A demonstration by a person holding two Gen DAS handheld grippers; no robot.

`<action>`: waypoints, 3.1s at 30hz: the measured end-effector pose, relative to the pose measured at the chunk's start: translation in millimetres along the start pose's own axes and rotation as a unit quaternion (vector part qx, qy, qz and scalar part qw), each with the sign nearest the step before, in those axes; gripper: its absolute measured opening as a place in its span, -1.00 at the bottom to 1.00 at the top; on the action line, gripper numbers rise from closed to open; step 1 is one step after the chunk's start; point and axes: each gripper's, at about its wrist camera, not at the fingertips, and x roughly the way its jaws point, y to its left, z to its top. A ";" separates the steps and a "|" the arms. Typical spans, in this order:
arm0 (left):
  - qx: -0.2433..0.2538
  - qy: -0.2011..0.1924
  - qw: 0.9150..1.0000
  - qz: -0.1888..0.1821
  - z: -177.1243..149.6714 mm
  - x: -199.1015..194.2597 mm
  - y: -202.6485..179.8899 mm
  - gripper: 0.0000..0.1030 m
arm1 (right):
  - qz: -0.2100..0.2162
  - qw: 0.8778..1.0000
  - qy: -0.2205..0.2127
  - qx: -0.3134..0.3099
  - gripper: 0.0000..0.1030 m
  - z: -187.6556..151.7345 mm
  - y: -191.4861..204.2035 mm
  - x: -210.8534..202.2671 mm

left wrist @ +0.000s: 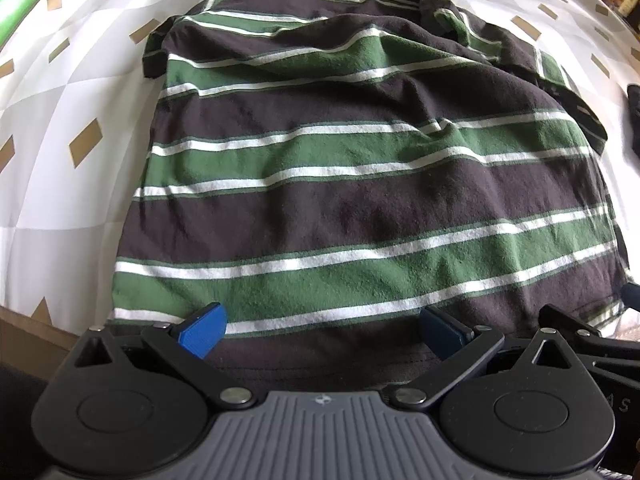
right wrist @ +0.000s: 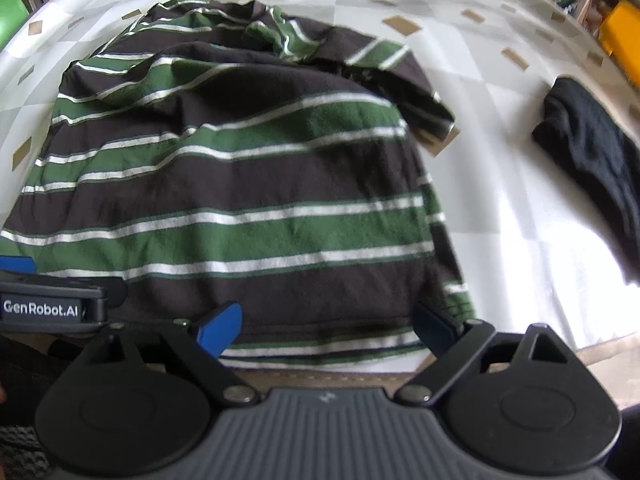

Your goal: Fold clothes

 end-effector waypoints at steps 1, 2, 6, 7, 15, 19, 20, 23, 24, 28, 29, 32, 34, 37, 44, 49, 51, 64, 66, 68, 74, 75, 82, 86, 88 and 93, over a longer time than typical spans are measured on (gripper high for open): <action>-0.011 -0.002 1.000 -0.009 0.9 -1.7 1.7 0.98 | 0.002 1.000 -0.005 -0.004 0.80 0.4 0.3 -1.8; -0.022 -0.007 1.000 -0.020 2.1 -3.8 3.5 0.98 | 0.004 1.000 -0.010 -0.007 0.80 0.9 0.5 -3.6; -0.036 -0.038 0.998 -0.028 6.2 -14.0 4.0 0.97 | 0.010 1.000 -0.017 -0.010 0.74 3.6 -0.1 -4.3; -0.031 -0.046 0.998 -0.021 6.8 -15.7 2.5 0.97 | 0.013 1.000 -0.018 -0.006 0.73 4.3 -0.7 -3.8; -0.013 -0.079 0.997 -0.010 14.4 -15.9 -0.6 0.85 | 0.036 0.997 -0.070 0.008 0.45 10.2 -3.5 -13.3; -0.008 -0.074 0.997 -0.015 14.9 -12.2 -2.3 0.70 | 0.042 0.995 -0.090 -0.007 0.31 11.4 1.4 -16.2; -0.010 -0.070 0.997 -0.021 15.0 -10.9 -2.3 0.66 | 0.042 0.995 -0.094 -0.014 0.24 11.5 3.4 -16.3; -0.017 -0.063 0.997 -0.041 15.2 -8.6 -1.9 0.49 | 0.050 0.994 -0.095 -0.020 -0.03 14.0 5.5 -15.7; -0.019 -0.063 0.997 -0.046 15.1 -8.4 -2.0 0.40 | 0.055 0.994 -0.095 -0.017 -0.09 15.0 5.0 -15.5; -0.016 -0.069 0.996 -0.058 14.8 -9.2 -3.4 0.03 | 0.071 0.993 -0.090 -0.003 -0.32 20.0 0.9 -14.3; -0.015 -0.071 0.996 -0.061 14.9 -9.6 -3.7 -0.04 | 0.076 0.993 -0.087 -0.001 -0.42 21.8 -0.2 -14.0; -0.010 -0.077 0.995 -0.063 16.9 -11.8 -4.7 -0.42 | 0.093 0.993 -0.078 0.002 -0.62 29.8 -4.1 -13.9; -0.004 -0.082 0.995 -0.059 19.5 -13.2 -6.1 -0.74 | 0.101 0.992 -0.078 -0.004 -0.67 36.9 -6.2 -15.2; -0.005 -0.079 0.995 -0.057 26.5 -12.9 -4.9 -0.74 | 0.099 0.991 -0.080 -0.029 -0.68 48.1 -7.7 -16.5; -0.036 -0.037 0.997 -0.059 54.5 -2.8 6.4 -0.50 | 0.106 0.989 -0.074 -0.068 -0.63 85.0 -22.2 -15.4; -0.017 -0.027 0.998 -0.055 72.1 -1.0 3.2 -0.03 | 0.117 0.984 -0.084 -0.101 -0.30 111.5 -28.4 -16.3; -0.004 -0.014 0.998 -0.056 78.5 1.2 0.3 0.09 | 0.121 0.983 -0.085 -0.105 -0.13 120.3 -30.7 -13.5; 0.030 0.023 0.998 -0.049 121.1 12.9 -12.9 0.36 | 0.130 0.984 -0.073 -0.101 0.12 165.8 -30.1 21.6; 0.023 0.023 0.998 -0.055 125.9 15.2 -12.2 0.36 | 0.133 0.984 -0.072 -0.098 0.13 171.5 -27.7 26.8; 0.015 0.025 0.998 -0.061 129.9 18.1 -11.3 0.36 | 0.136 0.983 -0.071 -0.099 0.15 176.0 -24.8 31.9; -0.007 0.031 0.998 -0.061 137.1 28.4 -10.3 0.36 | 0.129 0.983 -0.066 -0.117 0.18 184.3 -14.1 46.6; -0.008 0.031 0.998 -0.061 138.4 29.5 -11.0 0.36 | 0.128 0.982 -0.065 -0.120 0.18 185.5 -12.6 48.7; 0.007 0.019 0.999 -0.039 150.2 35.2 -18.1 0.37 | 0.128 0.980 -0.069 -0.134 0.19 194.9 -4.7 61.2; -0.012 0.021 0.999 -0.038 154.2 38.8 -12.1 0.37 | 0.133 0.979 -0.071 -0.141 0.19 200.5 -0.7 68.0; -0.020 0.021 0.999 -0.042 155.5 39.1 -10.3 0.39 | 0.135 0.978 -0.072 -0.144 0.19 203.4 1.3 70.6; -0.018 0.018 0.999 -0.036 156.6 40.0 -12.7 0.41 | 0.128 0.977 -0.078 -0.153 0.19 210.4 6.3 78.2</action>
